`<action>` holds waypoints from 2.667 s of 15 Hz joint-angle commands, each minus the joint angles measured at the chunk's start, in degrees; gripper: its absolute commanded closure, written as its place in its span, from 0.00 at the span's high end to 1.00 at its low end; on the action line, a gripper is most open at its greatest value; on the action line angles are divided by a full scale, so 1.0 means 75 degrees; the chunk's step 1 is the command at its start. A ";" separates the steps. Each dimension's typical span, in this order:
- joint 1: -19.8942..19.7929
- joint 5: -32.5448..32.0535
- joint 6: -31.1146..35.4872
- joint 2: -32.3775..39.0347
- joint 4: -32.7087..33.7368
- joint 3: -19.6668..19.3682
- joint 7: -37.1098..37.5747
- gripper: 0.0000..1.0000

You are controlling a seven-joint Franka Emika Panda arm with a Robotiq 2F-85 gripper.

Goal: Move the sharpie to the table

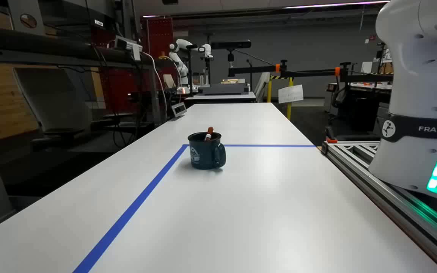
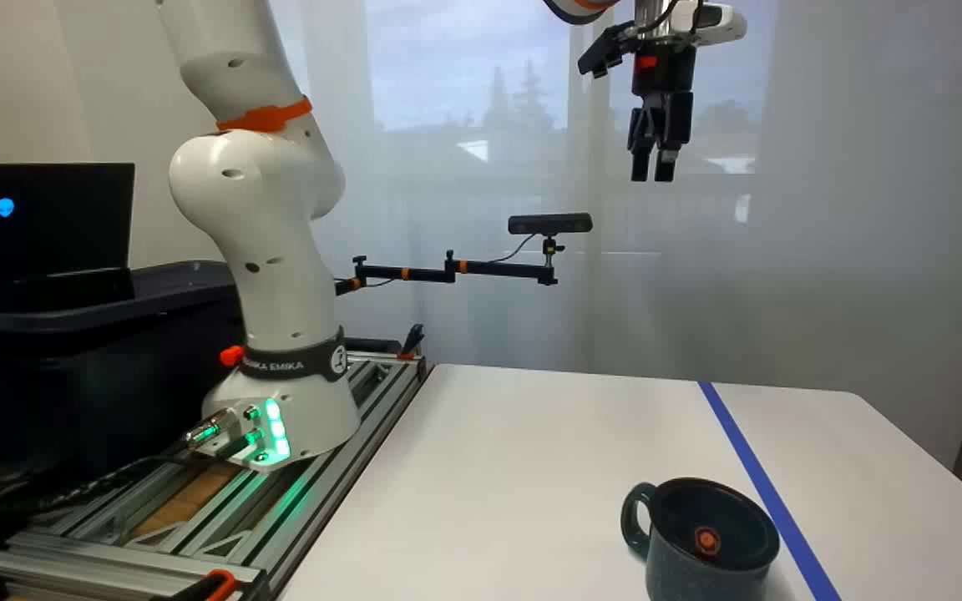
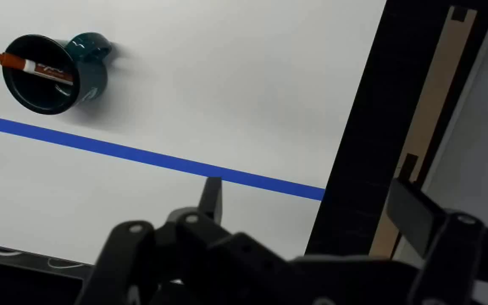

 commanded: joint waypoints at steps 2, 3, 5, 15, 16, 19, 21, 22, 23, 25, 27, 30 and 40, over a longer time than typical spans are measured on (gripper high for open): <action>0.0087 -0.0019 -0.0022 0.0008 0.0022 -0.0075 0.0019 1.00; 0.0087 -0.0019 -0.0021 0.0008 0.0022 -0.0075 0.0019 1.00; 0.0087 -0.0019 -0.0021 0.0008 0.0022 -0.0074 0.0019 1.00; -0.0159 -0.1897 -0.0607 -0.0154 -0.0798 -0.0861 -0.3613 1.00; -0.0228 -0.2325 -0.0494 -0.0083 -0.0908 -0.0968 -0.3892 1.00; -0.0167 -0.1856 -0.0569 0.0060 -0.0701 -0.0993 -0.3413 1.00; -0.0134 -0.1852 -0.0569 0.0065 -0.0685 -0.0952 -0.3388 1.00; -0.0118 -0.1852 -0.0569 0.0065 -0.0685 -0.0938 -0.3380 1.00; -0.0118 -0.2281 -0.0587 0.0080 -0.0664 -0.0839 -0.3276 1.00; -0.0162 -0.3048 -0.0397 0.0031 -0.0816 -0.0804 -0.3350 1.00; -0.0178 -0.3582 -0.0168 0.0036 -0.0991 -0.0869 -0.3613 1.00; -0.0225 -0.4145 0.0487 0.0124 -0.1294 -0.1008 -0.3998 1.00; -0.0874 -0.4151 0.2595 0.0904 -0.2118 -0.1940 -0.5866 1.00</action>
